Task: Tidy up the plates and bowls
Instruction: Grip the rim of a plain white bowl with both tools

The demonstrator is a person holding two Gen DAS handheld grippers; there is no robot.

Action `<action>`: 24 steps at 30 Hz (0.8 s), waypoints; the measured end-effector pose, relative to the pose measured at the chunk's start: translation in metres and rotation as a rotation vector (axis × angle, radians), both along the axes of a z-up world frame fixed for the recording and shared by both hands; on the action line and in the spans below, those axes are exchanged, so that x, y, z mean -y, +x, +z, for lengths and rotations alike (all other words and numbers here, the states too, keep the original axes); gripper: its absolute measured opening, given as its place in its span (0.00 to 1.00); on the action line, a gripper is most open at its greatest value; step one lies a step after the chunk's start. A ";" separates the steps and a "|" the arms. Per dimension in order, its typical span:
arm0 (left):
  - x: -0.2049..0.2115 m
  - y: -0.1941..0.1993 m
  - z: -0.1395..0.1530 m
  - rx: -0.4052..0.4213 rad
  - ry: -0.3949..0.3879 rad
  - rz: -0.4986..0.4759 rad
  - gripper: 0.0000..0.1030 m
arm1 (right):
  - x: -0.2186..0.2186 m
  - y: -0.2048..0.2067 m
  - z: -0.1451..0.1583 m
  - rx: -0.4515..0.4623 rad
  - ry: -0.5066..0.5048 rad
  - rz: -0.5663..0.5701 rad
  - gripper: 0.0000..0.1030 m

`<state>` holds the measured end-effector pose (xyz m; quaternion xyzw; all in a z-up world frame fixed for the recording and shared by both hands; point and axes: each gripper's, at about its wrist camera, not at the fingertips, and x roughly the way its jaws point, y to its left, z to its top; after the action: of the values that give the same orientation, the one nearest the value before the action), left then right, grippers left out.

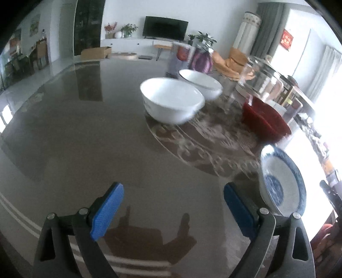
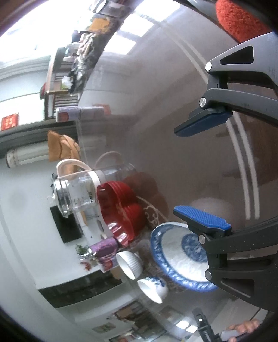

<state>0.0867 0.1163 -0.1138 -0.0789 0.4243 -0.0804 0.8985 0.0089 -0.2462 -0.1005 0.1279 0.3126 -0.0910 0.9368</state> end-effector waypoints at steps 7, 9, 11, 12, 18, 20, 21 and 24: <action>-0.049 0.077 0.037 -0.025 -0.043 0.034 0.91 | -0.072 0.085 0.054 -0.093 0.047 0.272 0.68; -0.054 0.105 0.043 -0.046 -0.043 0.028 0.90 | -0.100 0.122 0.059 -0.160 0.109 0.376 0.68; -0.054 0.132 0.046 -0.054 -0.006 0.018 0.88 | -0.127 0.165 0.054 -0.248 0.191 0.453 0.68; -0.051 0.147 0.045 -0.071 0.016 0.010 0.82 | -0.138 0.182 0.049 -0.284 0.214 0.468 0.68; -0.039 0.197 0.020 -0.193 0.014 -0.043 0.59 | -0.196 0.266 0.017 -0.448 0.264 0.486 0.68; -0.036 0.204 0.012 -0.212 0.030 -0.054 0.52 | -0.213 0.281 0.006 -0.493 0.217 0.479 0.67; -0.034 0.206 0.009 -0.218 0.037 -0.056 0.47 | -0.218 0.285 0.001 -0.502 0.199 0.474 0.67; -0.030 0.212 0.000 -0.239 0.050 -0.062 0.35 | -0.229 0.287 -0.009 -0.524 0.165 0.486 0.57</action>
<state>0.2991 0.1465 -0.1134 -0.0524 0.5323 -0.0876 0.8404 0.2962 -0.0170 -0.1092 0.0974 0.5694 0.1298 0.8059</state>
